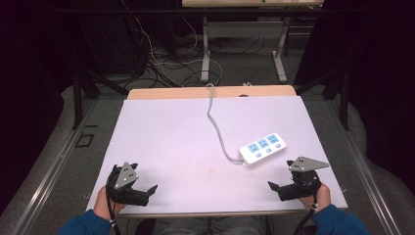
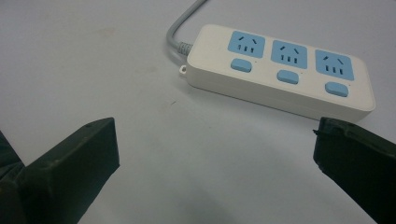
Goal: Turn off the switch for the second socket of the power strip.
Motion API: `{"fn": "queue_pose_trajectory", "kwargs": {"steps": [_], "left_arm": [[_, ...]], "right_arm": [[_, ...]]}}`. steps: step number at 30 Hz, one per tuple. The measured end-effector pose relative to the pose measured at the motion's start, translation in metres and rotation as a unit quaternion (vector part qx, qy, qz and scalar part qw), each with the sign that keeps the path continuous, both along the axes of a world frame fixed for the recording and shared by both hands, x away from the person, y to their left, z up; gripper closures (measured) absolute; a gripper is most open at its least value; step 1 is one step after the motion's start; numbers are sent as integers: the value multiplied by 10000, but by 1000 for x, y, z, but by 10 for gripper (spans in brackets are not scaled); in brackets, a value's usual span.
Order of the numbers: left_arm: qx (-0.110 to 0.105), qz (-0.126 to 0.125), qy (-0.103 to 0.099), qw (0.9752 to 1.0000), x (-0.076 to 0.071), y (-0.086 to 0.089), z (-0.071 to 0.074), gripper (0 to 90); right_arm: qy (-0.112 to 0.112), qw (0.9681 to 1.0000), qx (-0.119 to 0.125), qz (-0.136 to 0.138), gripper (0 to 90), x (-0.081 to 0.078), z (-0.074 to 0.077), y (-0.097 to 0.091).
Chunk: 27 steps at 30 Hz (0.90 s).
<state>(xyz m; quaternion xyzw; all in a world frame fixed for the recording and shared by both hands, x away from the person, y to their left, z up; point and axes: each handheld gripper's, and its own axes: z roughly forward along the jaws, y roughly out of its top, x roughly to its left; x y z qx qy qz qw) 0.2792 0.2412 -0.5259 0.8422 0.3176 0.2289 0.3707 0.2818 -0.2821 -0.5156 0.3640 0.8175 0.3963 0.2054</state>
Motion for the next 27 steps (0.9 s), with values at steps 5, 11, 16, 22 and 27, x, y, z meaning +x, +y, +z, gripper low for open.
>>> {"fn": "queue_pose_trajectory", "kwargs": {"steps": [5, 11, 16, 22, 27], "left_arm": [[12, -4, 2, 10000, 0, 0, 0, 4], [14, -10, 6, 10000, 0, 0, 0, 4], [17, -16, 4, 10000, 0, 0, 0, 4], [56, -35, -19, 10000, 1, 0, 0, 4], [21, -15, 47, 10000, 1, 0, -1, 4]], "right_arm": [[-36, 10000, -52, 66, 0, -3, -1, -1], [-18, 10000, 17, 34, 0, -7, -3, -2], [-34, 10000, -60, 31, 0, -9, -3, -2], [-2, 10000, -58, 48, 0, -9, -3, -1], [-6, 10000, -48, 74, 0, -9, -2, -2]]}}
